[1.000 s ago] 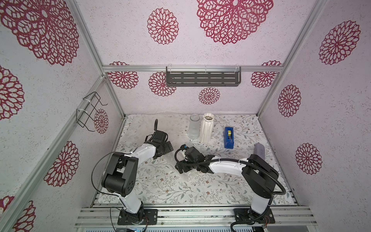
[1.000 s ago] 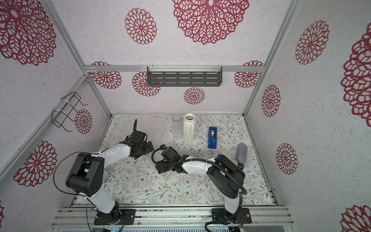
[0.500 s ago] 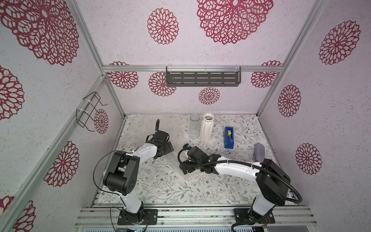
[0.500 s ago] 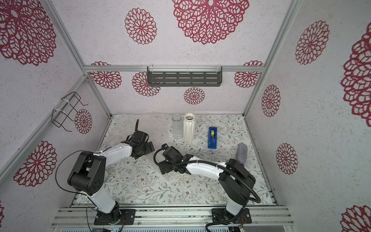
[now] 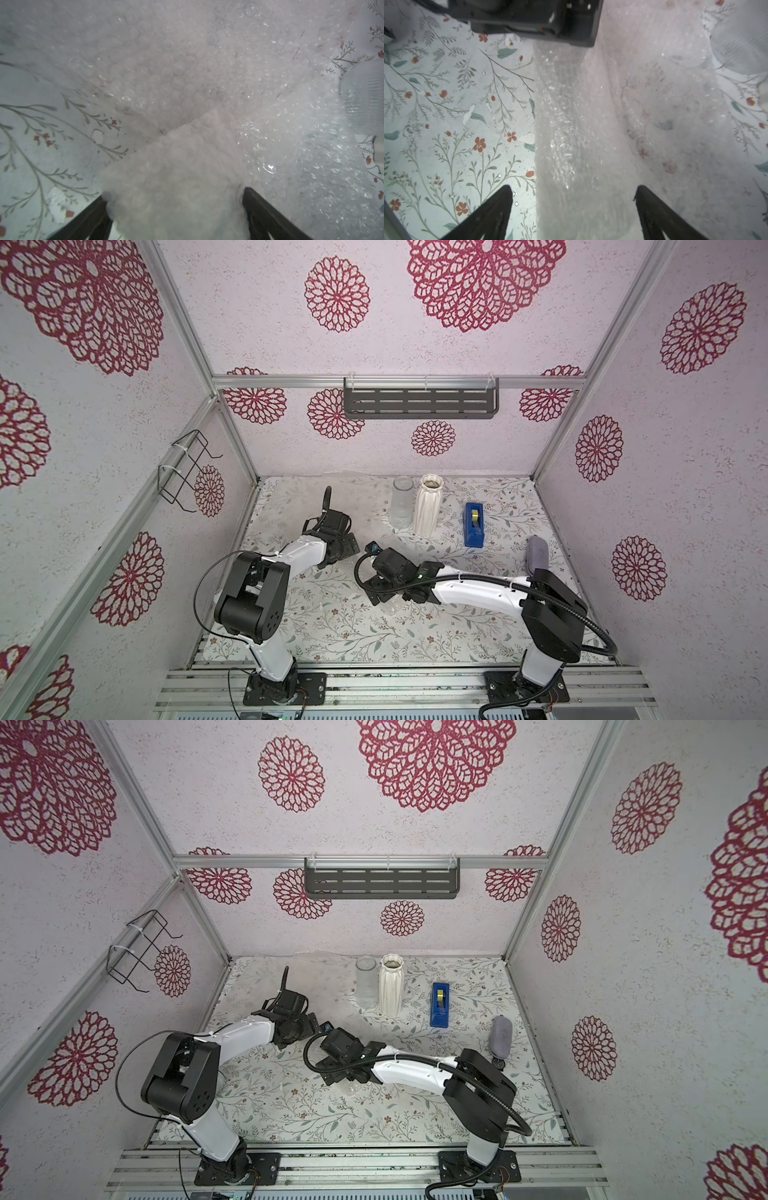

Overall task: Wrap vases in bubble wrap
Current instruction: Wrap the vase in bubble wrap.

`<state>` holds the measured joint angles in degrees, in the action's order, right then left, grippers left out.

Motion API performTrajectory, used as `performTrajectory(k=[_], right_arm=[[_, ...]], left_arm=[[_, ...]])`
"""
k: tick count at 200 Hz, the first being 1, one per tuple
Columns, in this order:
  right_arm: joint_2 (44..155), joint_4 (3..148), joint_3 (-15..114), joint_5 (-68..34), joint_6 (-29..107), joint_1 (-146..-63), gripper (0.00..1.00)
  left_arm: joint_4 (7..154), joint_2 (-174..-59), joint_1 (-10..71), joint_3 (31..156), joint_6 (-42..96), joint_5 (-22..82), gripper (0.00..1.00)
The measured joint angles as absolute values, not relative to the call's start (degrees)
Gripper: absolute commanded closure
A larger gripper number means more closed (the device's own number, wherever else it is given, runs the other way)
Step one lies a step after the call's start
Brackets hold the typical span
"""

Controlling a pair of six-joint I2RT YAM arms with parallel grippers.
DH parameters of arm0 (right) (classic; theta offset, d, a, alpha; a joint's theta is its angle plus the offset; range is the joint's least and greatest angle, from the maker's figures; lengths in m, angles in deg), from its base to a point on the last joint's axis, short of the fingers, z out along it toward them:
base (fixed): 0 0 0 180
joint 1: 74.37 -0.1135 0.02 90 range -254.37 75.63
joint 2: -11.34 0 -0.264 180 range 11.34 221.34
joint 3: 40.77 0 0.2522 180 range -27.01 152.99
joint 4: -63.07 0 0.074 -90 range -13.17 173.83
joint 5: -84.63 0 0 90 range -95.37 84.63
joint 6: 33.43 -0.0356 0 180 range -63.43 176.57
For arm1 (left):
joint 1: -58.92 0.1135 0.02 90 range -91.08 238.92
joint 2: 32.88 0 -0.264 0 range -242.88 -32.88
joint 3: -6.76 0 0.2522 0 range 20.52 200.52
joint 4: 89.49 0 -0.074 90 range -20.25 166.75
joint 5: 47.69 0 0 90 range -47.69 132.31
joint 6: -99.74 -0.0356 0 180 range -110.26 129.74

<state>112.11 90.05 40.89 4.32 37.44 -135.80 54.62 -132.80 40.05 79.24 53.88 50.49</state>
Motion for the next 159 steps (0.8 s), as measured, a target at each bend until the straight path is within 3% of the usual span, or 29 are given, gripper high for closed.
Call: performTrajectory(k=[159], right_arm=[[112.5, 79.8, 34.2, 2.4, 32.0, -134.0, 0.13]], left_arm=[[49.1, -133.8, 40.0, 84.8, 52.9, 49.1, 0.02]])
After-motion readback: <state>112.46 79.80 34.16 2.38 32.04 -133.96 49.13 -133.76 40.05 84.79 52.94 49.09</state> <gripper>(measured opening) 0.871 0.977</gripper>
